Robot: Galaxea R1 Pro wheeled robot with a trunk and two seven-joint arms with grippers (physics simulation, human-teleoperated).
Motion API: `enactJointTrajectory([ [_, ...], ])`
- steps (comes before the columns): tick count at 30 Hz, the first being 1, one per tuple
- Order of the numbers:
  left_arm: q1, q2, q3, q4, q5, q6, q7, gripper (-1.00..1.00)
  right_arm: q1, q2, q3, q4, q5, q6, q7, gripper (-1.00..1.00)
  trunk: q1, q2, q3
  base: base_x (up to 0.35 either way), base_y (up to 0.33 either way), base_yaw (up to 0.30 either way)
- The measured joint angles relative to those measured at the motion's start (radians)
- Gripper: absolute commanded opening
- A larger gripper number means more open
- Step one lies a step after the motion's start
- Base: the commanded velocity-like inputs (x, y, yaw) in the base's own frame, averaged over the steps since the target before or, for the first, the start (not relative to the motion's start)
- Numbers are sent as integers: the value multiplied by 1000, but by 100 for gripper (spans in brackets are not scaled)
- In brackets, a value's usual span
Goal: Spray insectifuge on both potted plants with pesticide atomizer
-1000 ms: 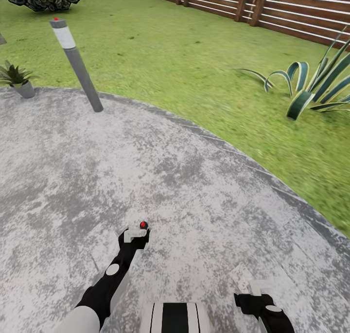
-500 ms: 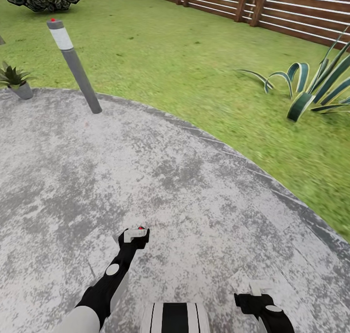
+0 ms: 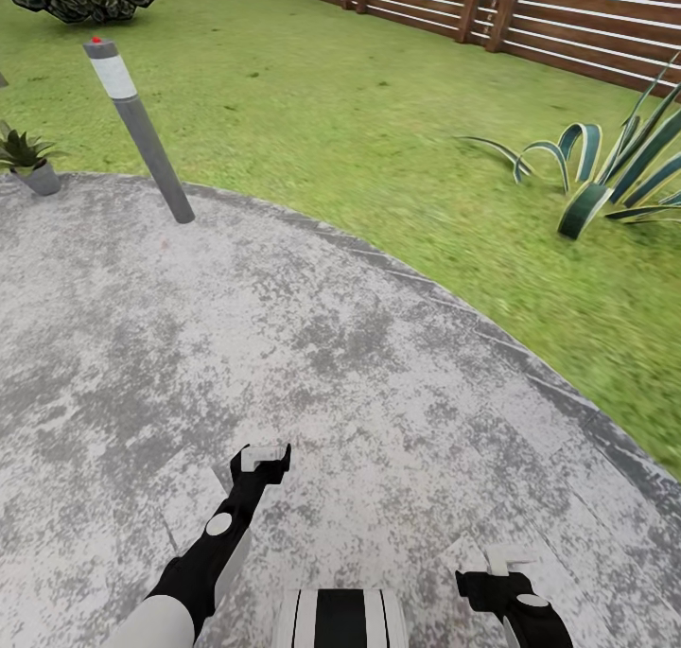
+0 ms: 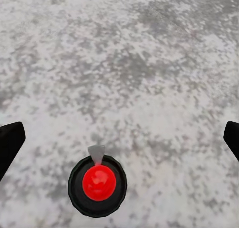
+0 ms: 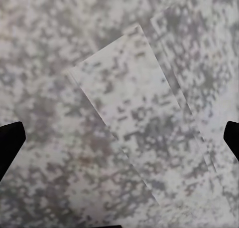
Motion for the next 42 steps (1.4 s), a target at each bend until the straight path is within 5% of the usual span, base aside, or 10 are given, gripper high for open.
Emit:
enactJointTrajectory([
  [32,0,0,0,0,0,0,0,100,0,0,0,0,0,0,0,100,2,-1,-20,0,0,17],
  [42,0,0,0,0,0,0,0,100,0,0,0,0,1,0,0,100,5,-2,-55,0,0,0],
])
